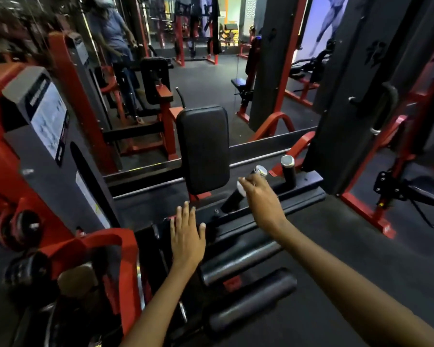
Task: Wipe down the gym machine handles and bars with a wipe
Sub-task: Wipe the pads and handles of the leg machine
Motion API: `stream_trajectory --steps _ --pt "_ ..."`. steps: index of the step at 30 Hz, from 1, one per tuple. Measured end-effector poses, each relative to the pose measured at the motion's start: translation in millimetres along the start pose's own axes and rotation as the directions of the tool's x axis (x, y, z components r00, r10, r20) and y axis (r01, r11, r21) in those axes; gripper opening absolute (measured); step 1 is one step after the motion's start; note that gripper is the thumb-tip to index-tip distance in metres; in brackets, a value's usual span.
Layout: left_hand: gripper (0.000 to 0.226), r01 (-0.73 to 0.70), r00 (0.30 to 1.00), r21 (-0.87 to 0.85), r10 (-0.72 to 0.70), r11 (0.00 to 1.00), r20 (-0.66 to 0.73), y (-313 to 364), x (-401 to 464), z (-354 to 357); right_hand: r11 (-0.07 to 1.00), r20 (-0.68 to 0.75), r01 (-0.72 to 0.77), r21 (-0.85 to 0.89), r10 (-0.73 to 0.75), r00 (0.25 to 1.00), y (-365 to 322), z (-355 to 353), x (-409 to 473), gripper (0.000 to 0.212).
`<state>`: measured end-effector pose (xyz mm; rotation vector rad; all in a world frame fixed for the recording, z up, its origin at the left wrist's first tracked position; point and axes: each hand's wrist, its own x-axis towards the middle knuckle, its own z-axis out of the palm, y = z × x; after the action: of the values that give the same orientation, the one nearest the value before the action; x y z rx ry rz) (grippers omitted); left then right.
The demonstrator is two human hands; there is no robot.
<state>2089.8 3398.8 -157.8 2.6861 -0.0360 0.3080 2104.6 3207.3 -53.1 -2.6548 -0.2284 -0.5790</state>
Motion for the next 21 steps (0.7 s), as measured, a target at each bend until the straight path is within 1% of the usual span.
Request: stream_trajectory --steps 1,2,4,5,7,8,9,10,11,12,14,15,17,18,19,21 --pt "0.059 -0.008 1.0 0.034 0.008 0.999 0.008 -5 12 8 0.988 -0.046 0.108 -0.114 -0.114 0.992 8 4 17 0.02" --pt "0.064 -0.02 0.999 0.063 0.019 0.998 0.026 -12 21 16 0.965 -0.021 0.172 -0.198 -0.18 0.983 14 5 29 0.018" --pt "0.067 -0.052 0.998 0.122 0.047 0.991 0.043 -23 29 28 0.913 0.035 0.232 -0.336 -0.234 0.972 25 11 38 0.011" --pt "0.069 -0.06 0.998 0.148 0.054 0.987 0.045 -27 30 32 0.895 0.1 0.256 -0.364 -0.236 0.967 27 16 38 0.01" --pt "0.07 -0.063 0.997 0.17 0.055 0.983 0.05 -29 31 37 0.879 0.2 0.321 -0.352 -0.265 0.943 28 35 32 0.01" --pt "0.069 -0.057 0.997 0.173 0.048 0.983 0.053 -29 31 39 0.883 0.25 0.331 -0.333 -0.255 0.934 26 48 30 0.007" --pt "0.068 -0.052 0.997 0.175 0.042 0.983 0.06 -27 31 40 0.899 0.291 0.332 -0.286 -0.248 0.924 22 60 28 0.009" --pt "0.066 -0.046 0.997 0.179 0.034 0.983 0.066 -27 31 41 0.897 0.309 0.353 -0.267 -0.268 0.913 16 74 27 0.016" --pt "0.063 -0.048 0.997 0.183 0.036 0.982 0.068 -27 32 41 0.891 0.356 0.384 -0.243 -0.286 0.89 10 85 27 0.02" --pt "0.061 -0.052 0.997 0.187 0.039 0.981 0.071 -28 31 41 0.879 0.445 0.417 -0.232 -0.285 0.849 4 92 29 0.019" --pt "0.062 -0.058 0.996 0.198 0.042 0.979 0.08 -28 30 41 0.827 0.564 0.496 -0.266 -0.284 0.775 5 99 33 0.023" --pt "0.064 -0.059 0.996 0.201 0.044 0.978 0.077 -29 31 41 0.834 0.555 0.501 -0.233 -0.309 0.772 5 96 36 0.021" --pt "0.066 -0.056 0.997 0.196 0.044 0.979 0.067 -28 31 41 0.891 0.493 0.428 -0.15 -0.308 0.814 3 73 43 0.006" --pt "0.065 -0.055 0.997 0.193 0.042 0.98 0.068 -28 31 42 0.911 0.414 0.382 -0.155 -0.291 0.862 8 62 48 0.004" --pt "0.064 -0.055 0.997 0.191 0.043 0.98 0.064 -28 31 43 0.923 0.312 0.335 -0.192 -0.266 0.912 15 50 53 0.008" --pt "0.06 -0.057 0.997 0.189 0.048 0.98 0.055 -29 31 45 0.928 0.217 0.238 -0.288 -0.179 0.96 20 31 59 0.012"
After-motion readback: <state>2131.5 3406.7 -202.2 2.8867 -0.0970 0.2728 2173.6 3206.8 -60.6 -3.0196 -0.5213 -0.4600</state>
